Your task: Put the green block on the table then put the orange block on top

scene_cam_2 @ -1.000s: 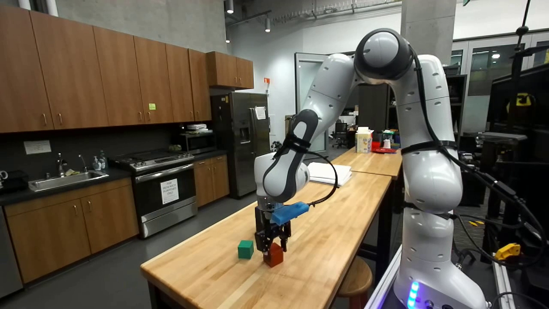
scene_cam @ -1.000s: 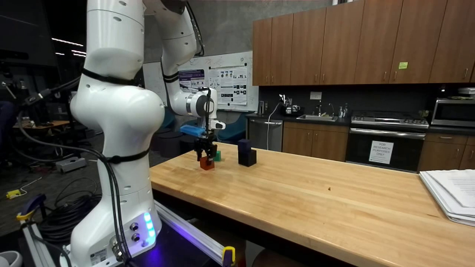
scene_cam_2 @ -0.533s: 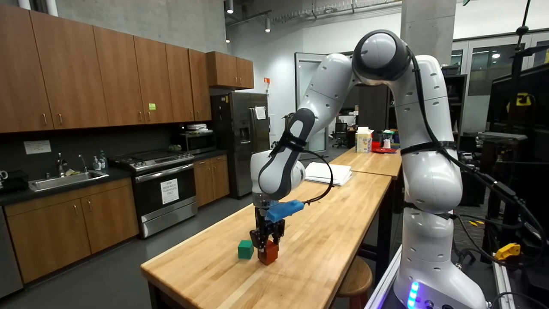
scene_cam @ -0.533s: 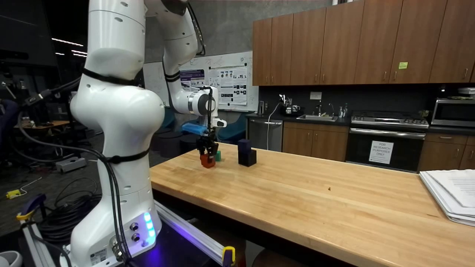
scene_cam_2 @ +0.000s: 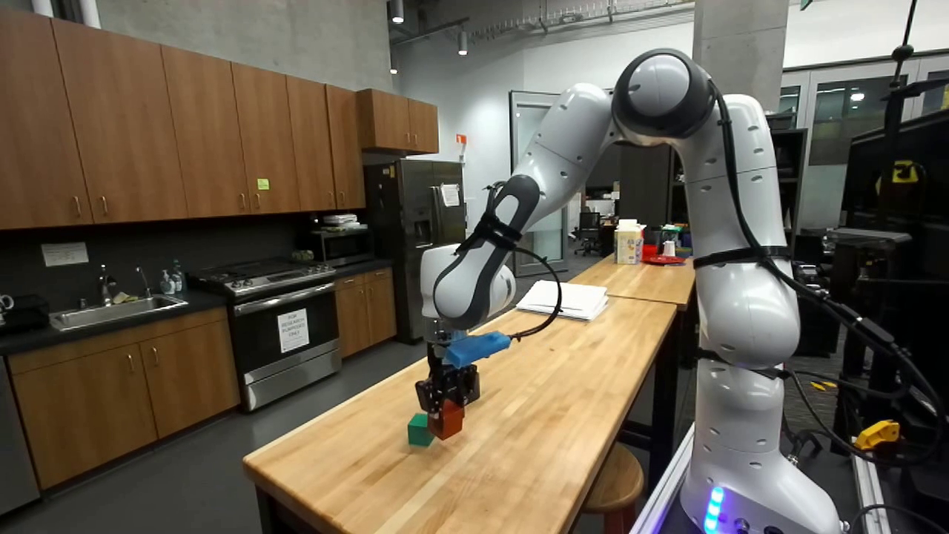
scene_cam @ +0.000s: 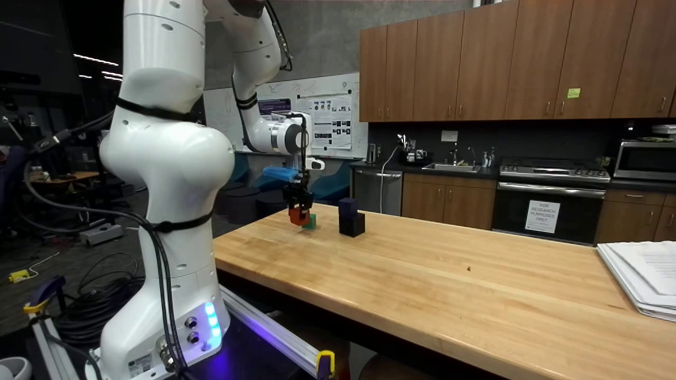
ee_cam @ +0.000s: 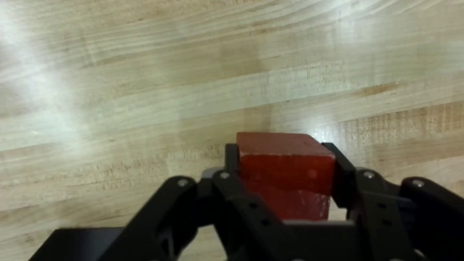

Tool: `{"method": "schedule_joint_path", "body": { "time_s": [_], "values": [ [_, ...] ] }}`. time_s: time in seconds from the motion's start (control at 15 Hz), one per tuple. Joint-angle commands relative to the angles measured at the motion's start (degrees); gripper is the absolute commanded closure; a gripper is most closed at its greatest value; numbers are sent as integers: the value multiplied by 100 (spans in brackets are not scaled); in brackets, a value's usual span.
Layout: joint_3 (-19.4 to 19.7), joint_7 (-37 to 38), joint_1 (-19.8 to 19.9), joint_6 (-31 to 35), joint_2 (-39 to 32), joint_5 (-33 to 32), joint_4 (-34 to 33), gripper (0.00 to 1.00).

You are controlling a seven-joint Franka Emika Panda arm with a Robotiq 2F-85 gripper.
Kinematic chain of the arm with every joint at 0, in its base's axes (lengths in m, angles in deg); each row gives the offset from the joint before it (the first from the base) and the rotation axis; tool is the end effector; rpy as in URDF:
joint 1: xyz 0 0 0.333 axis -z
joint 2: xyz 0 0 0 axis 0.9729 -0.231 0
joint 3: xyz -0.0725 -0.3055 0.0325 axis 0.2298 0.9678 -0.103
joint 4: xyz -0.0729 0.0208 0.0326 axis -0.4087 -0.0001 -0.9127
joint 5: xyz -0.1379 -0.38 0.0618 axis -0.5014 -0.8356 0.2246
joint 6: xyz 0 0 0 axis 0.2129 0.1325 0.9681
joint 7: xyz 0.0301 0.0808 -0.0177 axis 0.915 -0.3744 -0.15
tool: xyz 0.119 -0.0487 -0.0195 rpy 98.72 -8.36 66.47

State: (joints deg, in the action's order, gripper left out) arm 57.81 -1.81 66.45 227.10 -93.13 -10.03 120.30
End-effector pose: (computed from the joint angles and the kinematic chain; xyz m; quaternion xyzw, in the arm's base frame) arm 0.4720 0.1640 0.2054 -0.9992 0.0247 0.0143 0.0270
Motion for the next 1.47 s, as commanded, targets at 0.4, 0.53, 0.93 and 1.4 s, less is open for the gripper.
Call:
{"method": "schedule_joint_path", "body": {
  "time_s": [0.4,0.53,0.93,1.4],
  "values": [
    [-10,-907,40,-793,-81,-42,-818,69],
    [-25,-1283,77,-897,-172,5,-973,69],
    [-76,-2464,142,-1155,-421,-1,-1295,69],
    [-31,-3062,183,-1401,-689,-227,-1563,69]
  ]
}}
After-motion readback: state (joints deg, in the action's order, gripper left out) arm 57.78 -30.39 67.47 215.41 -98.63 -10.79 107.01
